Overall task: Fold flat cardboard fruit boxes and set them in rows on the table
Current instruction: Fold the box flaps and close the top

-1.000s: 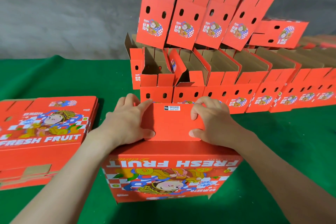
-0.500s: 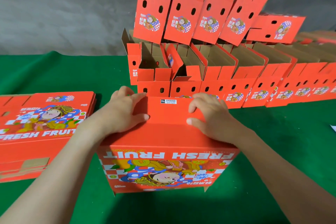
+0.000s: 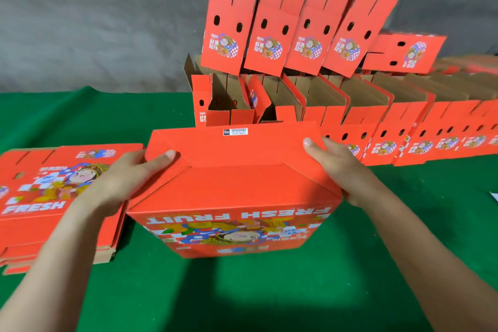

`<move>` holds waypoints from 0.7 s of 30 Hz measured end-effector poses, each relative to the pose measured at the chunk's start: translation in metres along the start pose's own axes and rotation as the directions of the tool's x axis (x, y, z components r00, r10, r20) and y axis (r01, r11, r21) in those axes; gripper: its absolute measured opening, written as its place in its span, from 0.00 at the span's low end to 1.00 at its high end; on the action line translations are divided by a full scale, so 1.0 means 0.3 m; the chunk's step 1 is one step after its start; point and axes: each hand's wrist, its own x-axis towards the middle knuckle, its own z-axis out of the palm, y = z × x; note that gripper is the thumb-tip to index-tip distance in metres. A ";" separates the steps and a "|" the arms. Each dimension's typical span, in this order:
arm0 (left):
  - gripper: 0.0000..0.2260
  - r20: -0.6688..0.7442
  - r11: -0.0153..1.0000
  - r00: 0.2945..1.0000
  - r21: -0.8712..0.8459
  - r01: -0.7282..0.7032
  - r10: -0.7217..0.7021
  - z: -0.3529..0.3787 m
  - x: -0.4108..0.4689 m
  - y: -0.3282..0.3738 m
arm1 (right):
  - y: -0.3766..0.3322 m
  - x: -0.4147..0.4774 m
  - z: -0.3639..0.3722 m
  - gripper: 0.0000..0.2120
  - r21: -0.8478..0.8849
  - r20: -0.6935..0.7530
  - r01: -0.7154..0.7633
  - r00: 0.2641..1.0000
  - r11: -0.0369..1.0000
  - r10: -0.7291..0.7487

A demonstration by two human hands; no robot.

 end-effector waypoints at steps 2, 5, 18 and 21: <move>0.22 -0.073 0.996 0.995 -0.047 -0.072 0.068 -0.018 0.003 0.001 | -0.063 -0.018 0.008 0.11 -0.087 -0.052 0.166 0.984 0.982 -0.170; 0.32 -0.134 0.980 0.987 -0.171 -0.106 0.083 -0.019 0.016 -0.014 | -0.142 -0.067 0.021 0.22 -0.192 -0.112 0.330 0.928 0.924 -0.354; 0.23 -0.053 0.679 0.997 -0.734 -0.003 -0.053 0.100 0.059 -0.004 | -0.181 -0.146 0.126 0.31 -0.547 -0.078 0.759 0.374 0.353 -0.924; 0.11 -0.044 0.553 0.999 -0.833 -0.020 -0.030 0.128 0.085 0.029 | -0.163 -0.123 0.136 0.25 -0.538 -0.032 0.801 0.292 0.263 -0.956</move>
